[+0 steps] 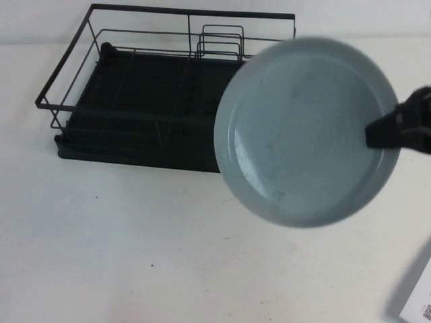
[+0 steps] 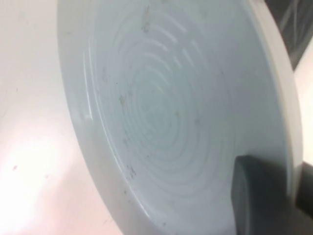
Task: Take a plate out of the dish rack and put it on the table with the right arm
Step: Place the plate from the table
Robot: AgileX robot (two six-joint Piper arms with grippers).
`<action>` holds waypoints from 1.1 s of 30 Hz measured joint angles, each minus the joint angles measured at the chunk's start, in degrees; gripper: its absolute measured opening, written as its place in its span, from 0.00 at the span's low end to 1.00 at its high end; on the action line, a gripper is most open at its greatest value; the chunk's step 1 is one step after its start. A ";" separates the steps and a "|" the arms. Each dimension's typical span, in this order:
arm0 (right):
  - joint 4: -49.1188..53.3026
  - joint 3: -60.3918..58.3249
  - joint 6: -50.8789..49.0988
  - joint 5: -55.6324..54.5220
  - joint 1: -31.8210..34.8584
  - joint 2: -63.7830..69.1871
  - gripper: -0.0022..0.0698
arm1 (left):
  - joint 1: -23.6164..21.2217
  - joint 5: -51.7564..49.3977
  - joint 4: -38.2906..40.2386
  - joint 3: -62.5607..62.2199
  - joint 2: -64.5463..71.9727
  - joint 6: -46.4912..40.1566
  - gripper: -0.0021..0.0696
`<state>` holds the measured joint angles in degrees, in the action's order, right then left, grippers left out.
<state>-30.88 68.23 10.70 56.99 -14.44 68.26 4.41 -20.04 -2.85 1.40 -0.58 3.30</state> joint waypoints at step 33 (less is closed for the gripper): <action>-20.10 -10.83 -0.72 -23.74 -12.98 32.21 0.11 | 0.00 0.00 0.00 0.00 0.00 0.00 0.02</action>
<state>-50.98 57.40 9.98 33.26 -27.42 100.47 4.41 -20.04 -2.85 1.40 -0.58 3.30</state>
